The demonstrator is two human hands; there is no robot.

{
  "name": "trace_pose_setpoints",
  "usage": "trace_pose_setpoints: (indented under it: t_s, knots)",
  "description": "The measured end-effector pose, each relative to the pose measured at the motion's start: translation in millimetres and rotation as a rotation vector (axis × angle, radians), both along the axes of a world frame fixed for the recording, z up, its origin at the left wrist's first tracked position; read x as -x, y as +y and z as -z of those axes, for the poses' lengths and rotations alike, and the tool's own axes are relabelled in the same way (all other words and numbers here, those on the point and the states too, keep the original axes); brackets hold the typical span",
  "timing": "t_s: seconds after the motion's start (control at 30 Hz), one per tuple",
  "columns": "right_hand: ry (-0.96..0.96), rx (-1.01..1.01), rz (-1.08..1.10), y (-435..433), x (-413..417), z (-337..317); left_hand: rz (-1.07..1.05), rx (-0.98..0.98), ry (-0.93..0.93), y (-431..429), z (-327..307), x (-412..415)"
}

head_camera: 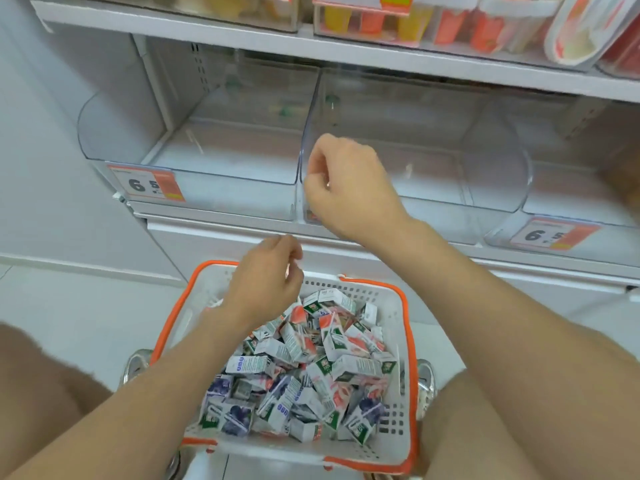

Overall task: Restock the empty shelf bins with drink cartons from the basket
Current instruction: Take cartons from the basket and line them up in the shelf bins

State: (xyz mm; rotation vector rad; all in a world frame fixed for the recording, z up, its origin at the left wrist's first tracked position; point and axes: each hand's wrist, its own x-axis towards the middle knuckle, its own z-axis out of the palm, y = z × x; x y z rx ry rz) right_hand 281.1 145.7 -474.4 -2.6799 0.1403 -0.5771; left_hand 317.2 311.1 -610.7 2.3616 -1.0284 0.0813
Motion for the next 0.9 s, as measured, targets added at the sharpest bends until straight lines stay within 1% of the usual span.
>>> trace_pose_setpoints:
  t_s: [0.03, 0.07, 0.13, 0.17, 0.2, 0.23, 0.27, 0.33, 0.43, 0.53, 0.6, 0.67, 0.77, 0.83, 0.9]
  knots:
    - [0.089, -0.004, -0.057, 10.3, 13.3, 4.4, 0.036, -0.140, 0.110, 1.6, 12.2, 4.3]
    - [0.231, 0.034, -0.118, 19.0, 26.2, 11.3, 0.074, -0.299, 0.165, 2.4, 23.5, 8.5]
    - [0.577, 0.212, -0.241, 27.9, 48.6, 26.1, 0.123, -0.565, 0.173, 3.2, 47.0, 16.3]
    - [0.744, 0.282, -0.292, 28.3, 56.9, 34.8, 0.130, -0.657, 0.163, 3.1, 58.6, 19.2]
    - [0.875, 0.309, -0.331, 26.6, 63.1, 42.5, 0.121, -0.731, 0.168, 3.3, 68.6, 21.9]
    - [0.961, 0.310, -0.349, 22.7, 66.6, 52.7, 0.105, -0.797, 0.190, 4.5, 79.2, 22.9]
    - [1.006, 0.318, -0.349, 18.0, 68.3, 62.6, 0.095, -0.851, 0.223, 7.0, 88.0, 23.1]
    - [1.019, 0.367, -0.338, 8.2, 69.4, 84.5, 0.111, -0.930, 0.269, 14.6, 104.9, 20.4]
    - [1.046, 0.394, -0.347, -7.9, 74.7, 123.3, 0.113, -0.897, 0.226, 20.2, 126.6, 16.3]
    - [1.079, 0.275, -0.342, -20.5, 84.5, 167.0, 0.061, -0.804, 0.176, 13.5, 131.4, 15.3]
    - [1.144, 0.199, -0.348, -22.5, 92.6, 193.6, 0.027, -0.751, 0.194, 8.9, 128.3, 11.0]
    - [1.150, 0.157, -0.340, -20.1, 97.9, 209.1, -0.002, -0.681, 0.256, 6.0, 121.1, 2.6]
    - [1.094, 0.173, -0.326, -19.9, 101.4, 212.0, -0.053, -0.610, 0.364, 3.2, 99.9, -12.8]
    - [1.085, 0.229, -0.320, -20.7, 103.3, 211.4, -0.120, -0.478, 0.500, 0.8, 80.4, -18.2]
    - [1.112, 0.304, -0.344, -18.4, 107.7, 212.0, -0.169, -0.282, 0.651, -2.0, 61.9, -19.1]
